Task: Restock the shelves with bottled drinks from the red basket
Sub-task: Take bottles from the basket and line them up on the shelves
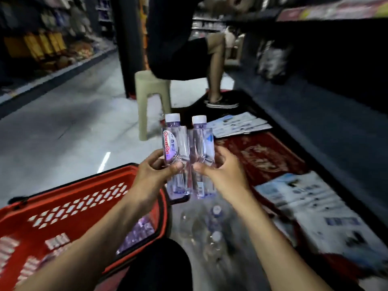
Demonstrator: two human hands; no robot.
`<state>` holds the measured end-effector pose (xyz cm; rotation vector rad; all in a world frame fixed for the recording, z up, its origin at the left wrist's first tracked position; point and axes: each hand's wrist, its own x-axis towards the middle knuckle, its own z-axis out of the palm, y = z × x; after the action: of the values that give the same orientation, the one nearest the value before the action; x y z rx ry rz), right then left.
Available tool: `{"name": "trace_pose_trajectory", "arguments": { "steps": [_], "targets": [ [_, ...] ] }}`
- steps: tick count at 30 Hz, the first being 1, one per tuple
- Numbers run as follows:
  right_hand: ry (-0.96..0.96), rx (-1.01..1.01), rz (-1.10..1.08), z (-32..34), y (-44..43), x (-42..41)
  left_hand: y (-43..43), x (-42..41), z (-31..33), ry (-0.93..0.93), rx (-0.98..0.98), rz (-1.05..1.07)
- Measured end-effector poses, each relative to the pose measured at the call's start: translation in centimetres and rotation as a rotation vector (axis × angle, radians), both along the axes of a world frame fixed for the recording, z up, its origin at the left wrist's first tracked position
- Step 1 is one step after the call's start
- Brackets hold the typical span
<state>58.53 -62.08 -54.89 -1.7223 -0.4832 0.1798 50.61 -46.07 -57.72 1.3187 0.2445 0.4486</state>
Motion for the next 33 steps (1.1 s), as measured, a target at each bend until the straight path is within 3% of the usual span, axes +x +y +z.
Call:
{"name": "trace_pose_trajectory", "arguments": {
  "steps": [9,13,17,25,33],
  "targets": [
    [-0.006,0.334,-0.184,4.4,-20.1,-1.4,-19.6,6.7,7.7,-0.170,0.115,-0.355],
    [-0.055,0.290,-0.345,4.7,-25.5,-1.2,-25.9,9.1,9.3,-0.214,0.164,-0.478],
    [-0.111,0.247,-0.558,5.3,-29.9,0.2,-30.9,13.1,9.3,-0.257,0.065,-0.505],
    [-0.218,0.122,-0.761,4.3,-32.0,5.1,-37.3,21.5,5.9,-0.243,-0.084,-0.523],
    [-0.150,-0.008,-0.773,2.8,-32.3,9.8,-38.2,26.0,3.6,-0.230,-0.125,-0.558]
  ]
}}
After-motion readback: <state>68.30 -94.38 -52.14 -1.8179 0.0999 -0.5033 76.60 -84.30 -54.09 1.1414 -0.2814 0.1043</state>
